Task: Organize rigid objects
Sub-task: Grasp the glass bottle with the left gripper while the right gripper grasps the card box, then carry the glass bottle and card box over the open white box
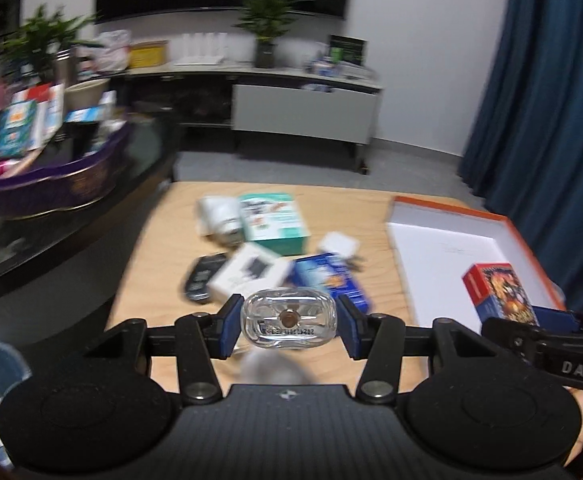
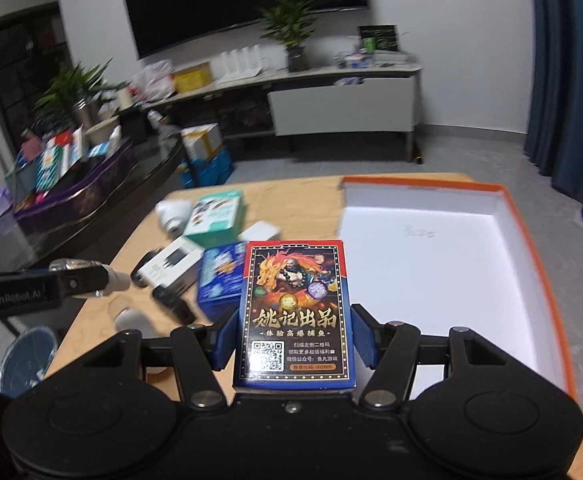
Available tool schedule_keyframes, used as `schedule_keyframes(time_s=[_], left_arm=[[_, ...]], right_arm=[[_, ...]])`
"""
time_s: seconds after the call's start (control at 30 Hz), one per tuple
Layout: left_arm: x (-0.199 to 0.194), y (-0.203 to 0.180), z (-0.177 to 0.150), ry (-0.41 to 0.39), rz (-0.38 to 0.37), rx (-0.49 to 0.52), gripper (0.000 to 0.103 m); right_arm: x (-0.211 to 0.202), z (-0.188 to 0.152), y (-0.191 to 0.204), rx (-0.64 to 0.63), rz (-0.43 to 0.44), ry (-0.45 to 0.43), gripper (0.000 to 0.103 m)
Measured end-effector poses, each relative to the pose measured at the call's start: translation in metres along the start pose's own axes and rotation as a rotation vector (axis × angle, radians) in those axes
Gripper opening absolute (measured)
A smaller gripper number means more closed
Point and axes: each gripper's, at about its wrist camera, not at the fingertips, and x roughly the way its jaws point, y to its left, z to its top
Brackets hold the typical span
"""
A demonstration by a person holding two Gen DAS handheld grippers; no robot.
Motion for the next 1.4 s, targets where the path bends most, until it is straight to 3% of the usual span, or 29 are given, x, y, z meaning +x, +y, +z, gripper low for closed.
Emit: schedule_keyframes(time_s=[0.23,0.47,0.67,0.93,1.4], left_arm=[[0.023,-0.061,0.019,0.006,-0.144,0.074,0.05],[0.042,-0.11,0.045,0.009,-0.231,0.133,0.05],[0.047,-0.126,0.054,-0.027,-0.236,0.148,0.05],[0.051,-0.127,0.042,-0.003,-0.209,0.144,0.05],[0.067,-0.127,0.051,0.028,-0.192,0.116,0.05]], right_arm=[[-0.016,0.011,-0.045,0.053,-0.088,-0.026,0.071],[-0.021,0.029,-0.083,0.094,-0.162,-0.027,0.071],[-0.018,0.046,-0.103,0.084,-0.202,-0.027,0.071],[0.004,0.051,-0.114,0.098,-0.176,0.0,0.071],[0.038,0.06,-0.114,0.085,-0.18,0.047,0.071]])
